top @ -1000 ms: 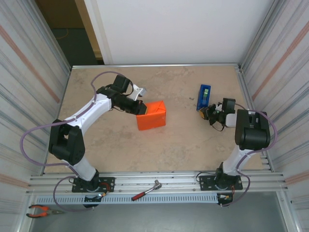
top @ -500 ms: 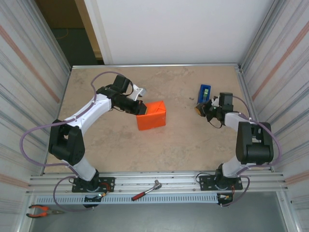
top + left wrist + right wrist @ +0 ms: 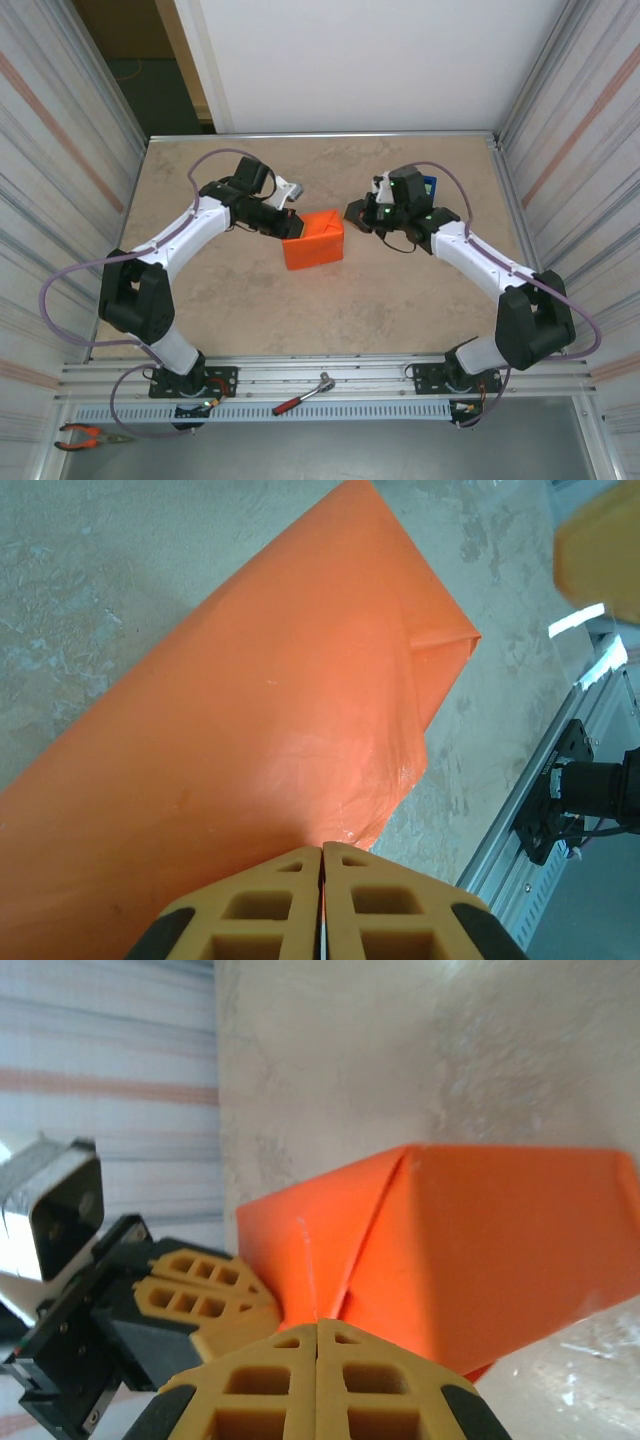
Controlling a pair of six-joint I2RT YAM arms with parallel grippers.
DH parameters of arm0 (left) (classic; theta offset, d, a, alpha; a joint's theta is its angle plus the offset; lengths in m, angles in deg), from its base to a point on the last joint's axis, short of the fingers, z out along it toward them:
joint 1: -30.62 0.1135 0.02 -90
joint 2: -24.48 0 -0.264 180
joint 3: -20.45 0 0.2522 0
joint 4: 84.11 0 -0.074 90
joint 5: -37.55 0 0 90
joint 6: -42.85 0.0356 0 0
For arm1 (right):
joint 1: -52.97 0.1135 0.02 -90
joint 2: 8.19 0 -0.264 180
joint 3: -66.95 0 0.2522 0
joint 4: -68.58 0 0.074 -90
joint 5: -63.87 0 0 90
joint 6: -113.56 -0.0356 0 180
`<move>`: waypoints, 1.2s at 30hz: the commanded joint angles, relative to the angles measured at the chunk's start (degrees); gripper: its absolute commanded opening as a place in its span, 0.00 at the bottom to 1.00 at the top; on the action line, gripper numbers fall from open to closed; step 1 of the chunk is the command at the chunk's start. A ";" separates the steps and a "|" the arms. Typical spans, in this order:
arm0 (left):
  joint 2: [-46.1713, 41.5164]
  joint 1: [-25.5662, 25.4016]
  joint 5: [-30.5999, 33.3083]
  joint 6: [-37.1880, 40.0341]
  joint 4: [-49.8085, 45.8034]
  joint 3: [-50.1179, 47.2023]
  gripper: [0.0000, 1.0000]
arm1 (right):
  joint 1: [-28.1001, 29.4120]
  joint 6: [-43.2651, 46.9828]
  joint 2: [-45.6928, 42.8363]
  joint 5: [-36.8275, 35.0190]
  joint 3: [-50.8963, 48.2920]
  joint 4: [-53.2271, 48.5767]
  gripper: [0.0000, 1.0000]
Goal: Wrap the gift box in paper
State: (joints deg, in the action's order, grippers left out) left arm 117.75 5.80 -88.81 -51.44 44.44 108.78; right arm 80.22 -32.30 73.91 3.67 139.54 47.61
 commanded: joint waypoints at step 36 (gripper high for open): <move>0.34 -0.42 2.70 0.87 -2.56 -5.75 0.09 | 11.23 -9.84 5.61 -9.70 4.29 4.41 0.00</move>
State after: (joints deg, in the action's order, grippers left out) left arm 116.29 5.80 -89.03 -51.44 47.11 106.39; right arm 90.88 -40.95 79.01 -5.37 142.03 51.70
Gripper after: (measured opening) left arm 0.095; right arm 0.059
